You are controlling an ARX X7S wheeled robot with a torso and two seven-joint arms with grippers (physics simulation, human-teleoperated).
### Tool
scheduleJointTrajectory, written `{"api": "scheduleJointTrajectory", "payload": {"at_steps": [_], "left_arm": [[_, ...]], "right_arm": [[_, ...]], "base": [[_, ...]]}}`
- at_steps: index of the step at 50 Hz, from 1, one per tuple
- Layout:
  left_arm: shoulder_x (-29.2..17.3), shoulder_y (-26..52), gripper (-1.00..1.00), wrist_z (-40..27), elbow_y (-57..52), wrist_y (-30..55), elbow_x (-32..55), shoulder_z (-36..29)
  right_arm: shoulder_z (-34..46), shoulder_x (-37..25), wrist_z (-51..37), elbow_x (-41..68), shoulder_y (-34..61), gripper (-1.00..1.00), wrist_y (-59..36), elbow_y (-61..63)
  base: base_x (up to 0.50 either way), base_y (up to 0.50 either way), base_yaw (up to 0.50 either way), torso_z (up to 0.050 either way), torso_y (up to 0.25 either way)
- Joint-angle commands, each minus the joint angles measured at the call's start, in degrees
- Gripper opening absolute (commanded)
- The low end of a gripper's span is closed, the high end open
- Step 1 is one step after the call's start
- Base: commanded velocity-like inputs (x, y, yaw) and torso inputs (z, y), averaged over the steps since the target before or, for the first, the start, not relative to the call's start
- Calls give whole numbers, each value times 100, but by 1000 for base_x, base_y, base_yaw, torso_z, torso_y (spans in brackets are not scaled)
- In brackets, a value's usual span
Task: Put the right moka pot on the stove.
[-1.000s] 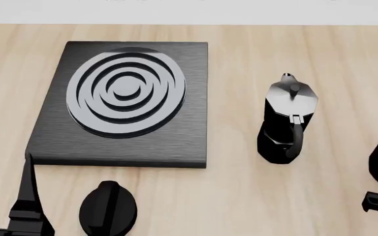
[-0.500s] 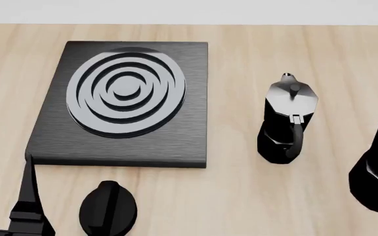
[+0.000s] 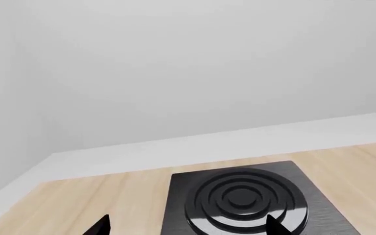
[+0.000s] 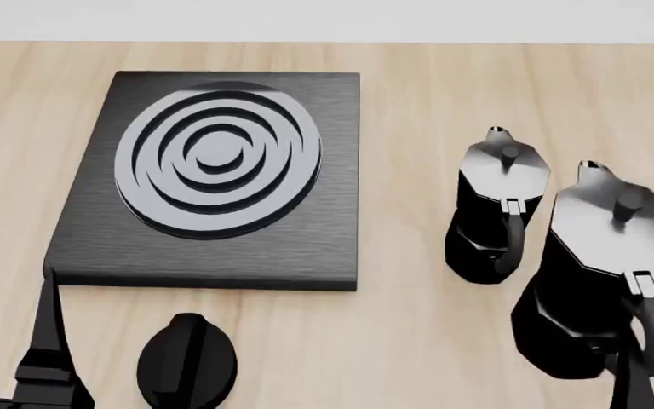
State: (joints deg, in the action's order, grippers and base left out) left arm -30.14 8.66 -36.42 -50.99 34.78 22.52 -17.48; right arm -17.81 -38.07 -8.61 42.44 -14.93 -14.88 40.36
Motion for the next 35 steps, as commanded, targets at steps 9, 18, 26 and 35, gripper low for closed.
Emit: {"api": "scheduleJointTrajectory", "payload": {"at_steps": [9, 18, 26, 35], "left_arm": [[-15, -16, 100, -19, 10, -59, 27, 0], [-30, -1, 100, -25, 4, -47, 66, 12], [-46, -19, 100, -24, 20, -89, 52, -5], [-59, 10, 100, -33, 6, -53, 107, 8]], "right_arm": [[429, -127, 108, -111, 152, -100, -127, 637], [874, -102, 162, -261, 405, -100, -215, 700], [1353, -45, 175, -384, 827, -100, -377, 733], [1825, 96, 245, -551, 1268, -100, -476, 613]], "base": [[0, 0, 0, 0, 1], [0, 0, 0, 0, 1], [0, 0, 0, 2, 0], [0, 0, 0, 0, 1]]}}
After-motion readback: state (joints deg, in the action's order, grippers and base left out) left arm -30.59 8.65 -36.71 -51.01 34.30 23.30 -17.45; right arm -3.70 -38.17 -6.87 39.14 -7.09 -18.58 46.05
